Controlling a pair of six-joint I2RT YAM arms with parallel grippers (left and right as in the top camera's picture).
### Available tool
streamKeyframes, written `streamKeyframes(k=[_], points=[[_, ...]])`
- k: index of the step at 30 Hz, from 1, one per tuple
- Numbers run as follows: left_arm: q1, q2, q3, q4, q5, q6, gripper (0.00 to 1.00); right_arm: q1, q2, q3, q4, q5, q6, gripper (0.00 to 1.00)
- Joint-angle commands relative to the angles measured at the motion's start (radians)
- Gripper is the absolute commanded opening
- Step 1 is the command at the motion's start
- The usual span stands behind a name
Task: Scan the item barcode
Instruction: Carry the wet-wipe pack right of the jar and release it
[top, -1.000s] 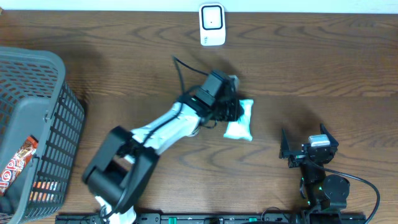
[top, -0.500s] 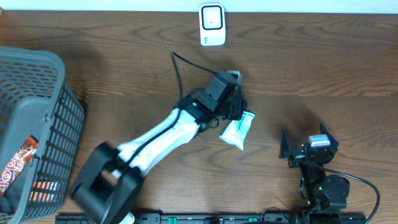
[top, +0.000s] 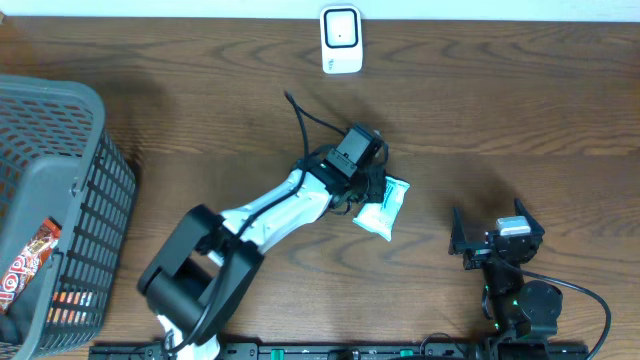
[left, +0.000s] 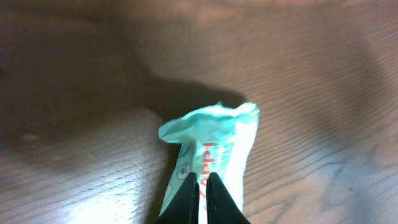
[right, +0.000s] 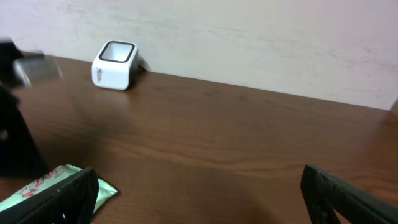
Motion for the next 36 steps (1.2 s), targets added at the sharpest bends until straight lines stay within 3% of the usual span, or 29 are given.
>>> streamKeyframes(k=[1,8,13,21,26,27,28,32,34,36], points=[[-0.013,0.077,0.006,0.002,0.093,-0.015,0.07,0.016,-0.001,-0.001,-0.003,-0.002,0.011,0.99],[-0.049,0.205,0.006,0.001,0.09,-0.018,0.07,0.016,-0.001,-0.001,-0.003,-0.002,0.011,0.99],[-0.045,0.181,0.008,-0.005,0.064,-0.011,0.07,0.016,-0.001,-0.001,-0.003,-0.002,0.011,0.99],[0.029,-0.134,0.014,-0.045,-0.073,0.026,0.07,0.016,-0.001,-0.001,-0.003,-0.002,0.011,0.99],[0.1,-0.374,0.016,-0.08,-0.076,0.103,0.08,0.016,-0.001,-0.001,-0.003,-0.002,0.011,0.99],[0.116,-0.425,0.019,-0.089,-0.076,0.122,0.12,0.016,-0.001,-0.001,-0.003,-0.002,0.011,0.99],[0.144,-0.5,0.023,-0.098,-0.076,0.155,0.32,0.016,-0.001,-0.001,-0.003,-0.002,0.011,0.99],[0.258,-0.713,0.029,-0.152,-0.14,0.2,0.75,0.016,-0.001,-0.001,-0.003,-0.002,0.011,0.99],[0.389,-0.853,0.029,-0.223,-0.28,0.198,0.84,0.016,-0.001,-0.001,-0.003,-0.002,0.011,0.99],[0.499,-0.927,0.029,-0.275,-0.394,0.16,0.84,0.016,-0.001,-0.001,-0.003,-0.002,0.011,0.99]])
